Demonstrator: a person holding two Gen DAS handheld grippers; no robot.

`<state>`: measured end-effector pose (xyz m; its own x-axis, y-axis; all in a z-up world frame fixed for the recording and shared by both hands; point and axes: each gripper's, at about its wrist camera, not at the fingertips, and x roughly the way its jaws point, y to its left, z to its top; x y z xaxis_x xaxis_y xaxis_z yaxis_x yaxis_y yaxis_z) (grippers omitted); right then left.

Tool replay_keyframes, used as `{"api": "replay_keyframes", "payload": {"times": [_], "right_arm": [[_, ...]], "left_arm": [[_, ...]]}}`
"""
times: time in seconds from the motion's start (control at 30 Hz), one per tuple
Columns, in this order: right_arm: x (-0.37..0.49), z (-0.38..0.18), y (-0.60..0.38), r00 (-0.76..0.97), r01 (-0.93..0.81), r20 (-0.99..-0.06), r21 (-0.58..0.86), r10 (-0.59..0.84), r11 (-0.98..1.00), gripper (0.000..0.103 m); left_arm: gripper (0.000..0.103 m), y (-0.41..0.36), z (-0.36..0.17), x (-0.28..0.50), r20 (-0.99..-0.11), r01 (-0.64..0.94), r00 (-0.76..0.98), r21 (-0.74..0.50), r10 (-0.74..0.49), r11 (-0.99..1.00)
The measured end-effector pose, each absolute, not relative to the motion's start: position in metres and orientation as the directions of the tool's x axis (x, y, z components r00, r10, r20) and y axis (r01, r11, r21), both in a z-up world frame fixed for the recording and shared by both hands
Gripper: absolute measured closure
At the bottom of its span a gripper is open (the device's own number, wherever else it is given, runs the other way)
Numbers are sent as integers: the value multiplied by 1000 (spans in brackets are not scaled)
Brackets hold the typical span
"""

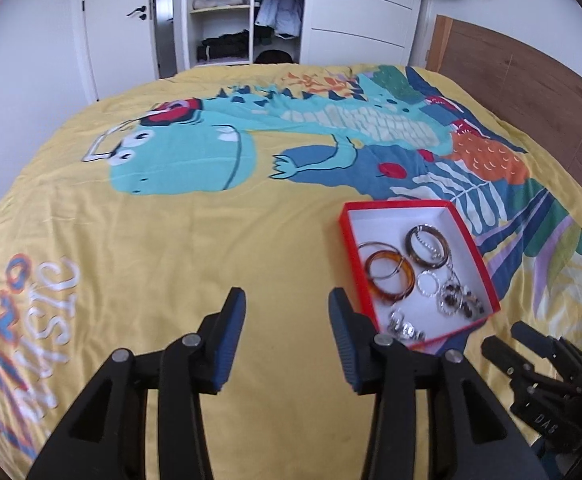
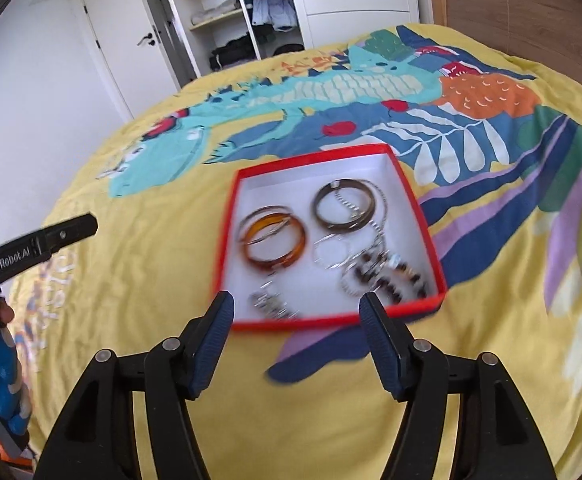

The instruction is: Organize jewelry

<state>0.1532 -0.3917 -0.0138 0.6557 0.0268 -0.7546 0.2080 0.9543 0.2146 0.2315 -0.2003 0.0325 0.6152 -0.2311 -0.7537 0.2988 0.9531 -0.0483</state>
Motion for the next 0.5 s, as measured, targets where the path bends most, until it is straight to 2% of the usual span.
{"api": "replay_keyframes", "payload": {"times": [0.23,0.5], "right_arm": [[105,18,-336,689,172,-724,207,33,963,30],[57,39,-288,721,134,-692,185,33,974,24]], "left_arm": [[58,-130,46,165,-733,251,659,6,-166,968],[58,-61,52,106,-724,178,680,7,-118,984]]}}
